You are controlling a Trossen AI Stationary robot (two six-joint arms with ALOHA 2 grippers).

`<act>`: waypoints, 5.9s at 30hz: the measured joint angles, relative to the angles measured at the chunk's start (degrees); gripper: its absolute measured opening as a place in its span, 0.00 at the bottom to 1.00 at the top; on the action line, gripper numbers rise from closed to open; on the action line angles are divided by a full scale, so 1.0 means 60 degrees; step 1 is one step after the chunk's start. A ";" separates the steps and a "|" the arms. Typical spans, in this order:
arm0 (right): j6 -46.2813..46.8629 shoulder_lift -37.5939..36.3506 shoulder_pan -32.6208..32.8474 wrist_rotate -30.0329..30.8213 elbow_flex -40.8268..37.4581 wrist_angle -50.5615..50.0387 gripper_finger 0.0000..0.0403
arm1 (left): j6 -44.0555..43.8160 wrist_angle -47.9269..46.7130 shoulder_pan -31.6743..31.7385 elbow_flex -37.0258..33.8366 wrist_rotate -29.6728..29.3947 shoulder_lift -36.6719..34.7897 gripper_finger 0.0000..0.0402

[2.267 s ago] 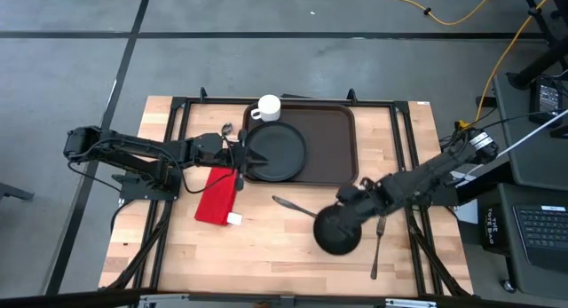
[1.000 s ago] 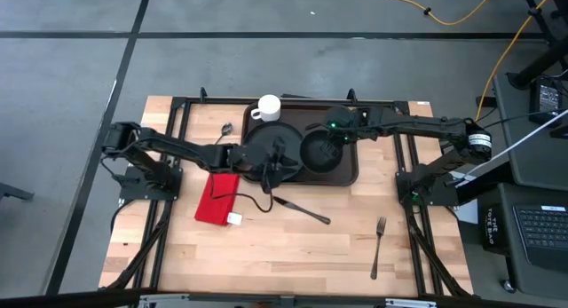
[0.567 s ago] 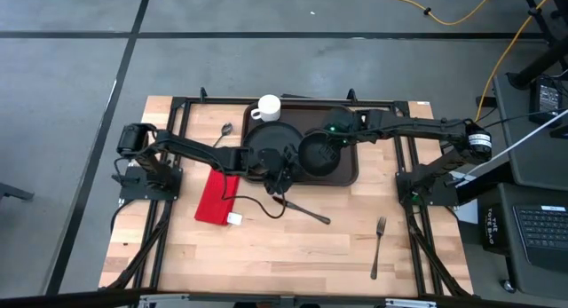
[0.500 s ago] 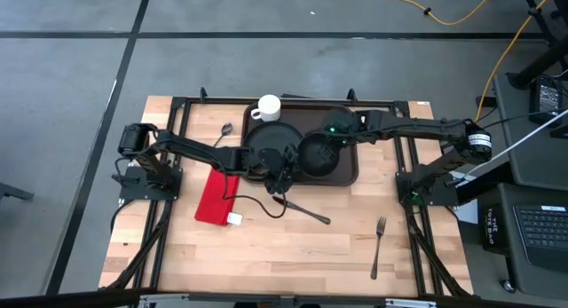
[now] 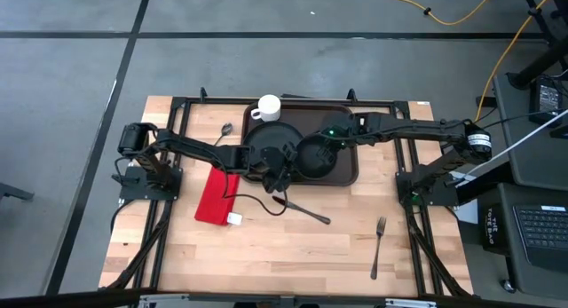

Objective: Set up tray
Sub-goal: Put the black bowl on top of the black plate

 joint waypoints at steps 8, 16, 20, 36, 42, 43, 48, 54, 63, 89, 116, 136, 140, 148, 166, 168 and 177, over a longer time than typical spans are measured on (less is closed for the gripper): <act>-0.0313 0.0000 -0.0001 -0.0319 0.0000 0.0287 0.03 | 0.0046 -0.0134 -0.0007 0.0000 0.0192 0.0000 0.05; -0.0409 0.0000 0.0015 -0.0506 -0.0007 0.0436 0.03 | -0.0178 -0.0105 -0.0007 0.0000 0.0692 0.0000 0.07; -0.0310 0.0000 0.0015 -0.0507 -0.0007 0.0439 0.03 | -0.0546 -0.0116 0.0004 0.0000 0.0626 0.0000 0.09; -0.0234 0.0004 0.0007 -0.0555 -0.0007 0.0723 0.04 | -0.0889 -0.0842 0.0000 -0.0003 -0.0117 -0.0011 0.09; -0.0184 0.0004 0.0007 -0.0715 -0.0007 0.0723 0.04 | -0.0615 -0.0912 -0.0015 -0.0004 -0.0134 -0.0011 0.10; -0.0166 0.0004 0.0007 -0.0718 -0.0007 0.0723 0.04 | -0.0611 -0.0943 -0.0016 -0.0004 -0.0134 -0.0010 0.10; -0.0054 0.0004 0.0007 -0.0780 -0.0007 0.0745 0.04 | -0.0639 -0.1096 -0.0081 -0.0004 -0.0474 -0.0007 0.10; 0.0051 0.0004 0.0004 -0.0765 -0.0007 0.0778 0.04 | -0.0648 -0.1196 -0.0084 -0.0011 -0.1012 0.0004 0.11; 0.0087 0.0004 0.0007 -0.0772 -0.0007 0.0790 0.04 | -0.0675 -0.1355 -0.0080 -0.0011 -0.1125 0.0004 0.11; 0.0083 0.0000 0.0022 -0.0856 0.0018 0.0796 0.04 | -0.0903 -0.1057 -0.0069 -0.0029 -0.1303 0.0018 0.28; -0.1143 -0.0062 0.0033 -0.1249 0.0051 0.1993 0.26 | 0.0423 -0.2054 -0.0023 -0.0062 -0.0556 0.0047 0.01; -0.2595 -0.0629 0.0014 -0.0368 0.0015 0.2544 0.16 | -0.0855 -0.3656 0.0694 -0.0036 0.1045 -0.1501 0.01; -0.2873 -0.0997 -0.0012 -0.0267 0.0017 0.2709 0.02 | -0.1445 -0.4353 0.0984 -0.0022 0.0996 -0.1834 0.01; -0.3056 -0.1222 0.0013 -0.0187 -0.0832 0.3852 0.01 | -0.2144 -0.4581 0.1478 -0.0662 0.1231 -0.1847 0.01; -0.3549 -0.1217 0.0062 -0.0222 -0.4457 1.1747 0.01 | -0.1814 -0.3992 0.3119 -0.1402 0.3138 -0.1840 0.01; -0.3801 -0.1217 0.0062 -0.0219 -0.4625 1.2265 0.01 | -0.1883 -0.3921 0.3279 -0.1402 0.3388 -0.1776 0.01; -0.4062 -0.1217 0.0033 -0.0761 -0.4703 1.2351 0.01 | -0.1979 -0.3750 0.3305 -0.1399 0.3451 -0.0972 0.01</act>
